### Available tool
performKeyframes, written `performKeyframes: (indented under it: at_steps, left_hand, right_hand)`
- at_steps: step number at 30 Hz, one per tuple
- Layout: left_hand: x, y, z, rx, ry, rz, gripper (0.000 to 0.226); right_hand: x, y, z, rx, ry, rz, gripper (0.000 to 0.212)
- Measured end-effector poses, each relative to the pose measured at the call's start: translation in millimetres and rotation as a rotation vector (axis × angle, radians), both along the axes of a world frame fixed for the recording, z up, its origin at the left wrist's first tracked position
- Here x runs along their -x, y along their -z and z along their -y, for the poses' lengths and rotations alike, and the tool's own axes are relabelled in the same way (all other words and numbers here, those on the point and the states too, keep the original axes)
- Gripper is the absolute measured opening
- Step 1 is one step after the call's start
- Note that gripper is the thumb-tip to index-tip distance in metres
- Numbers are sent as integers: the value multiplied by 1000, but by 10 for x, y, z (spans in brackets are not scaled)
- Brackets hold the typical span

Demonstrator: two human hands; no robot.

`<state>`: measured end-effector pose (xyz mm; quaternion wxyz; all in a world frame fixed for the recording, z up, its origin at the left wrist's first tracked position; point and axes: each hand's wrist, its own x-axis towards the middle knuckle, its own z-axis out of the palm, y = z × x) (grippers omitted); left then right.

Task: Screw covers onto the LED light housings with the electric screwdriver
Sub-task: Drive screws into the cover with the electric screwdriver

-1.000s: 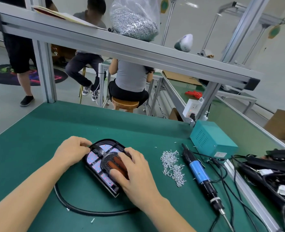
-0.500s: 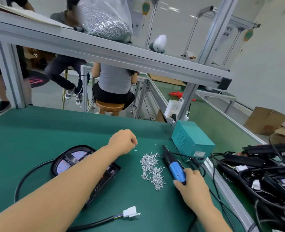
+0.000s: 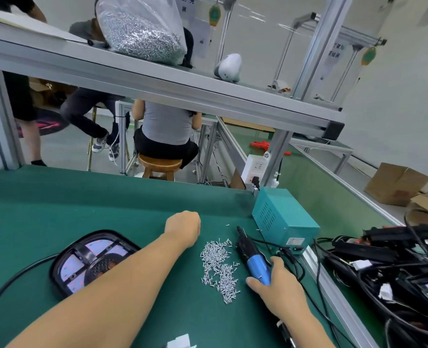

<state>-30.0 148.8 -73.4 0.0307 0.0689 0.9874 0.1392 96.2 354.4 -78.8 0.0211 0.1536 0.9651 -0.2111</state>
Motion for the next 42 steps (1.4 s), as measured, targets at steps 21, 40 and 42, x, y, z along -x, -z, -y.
performKeyframes:
  at_steps: [21, 40, 42]
  left_hand:
    - [-181, -176, -155, -164, -105, 68, 15]
    - [-1669, -320, 907, -2125, -222, 472, 17]
    - [-1736, -345, 928, -2193, -199, 472, 11]
  right_hand:
    - [4, -124, -89, 372, 34, -15, 39]
    - [-184, -1378, 1303, 1926, -229, -901, 20]
    - [-193, -1416, 1445, 1917, -228, -955, 23]
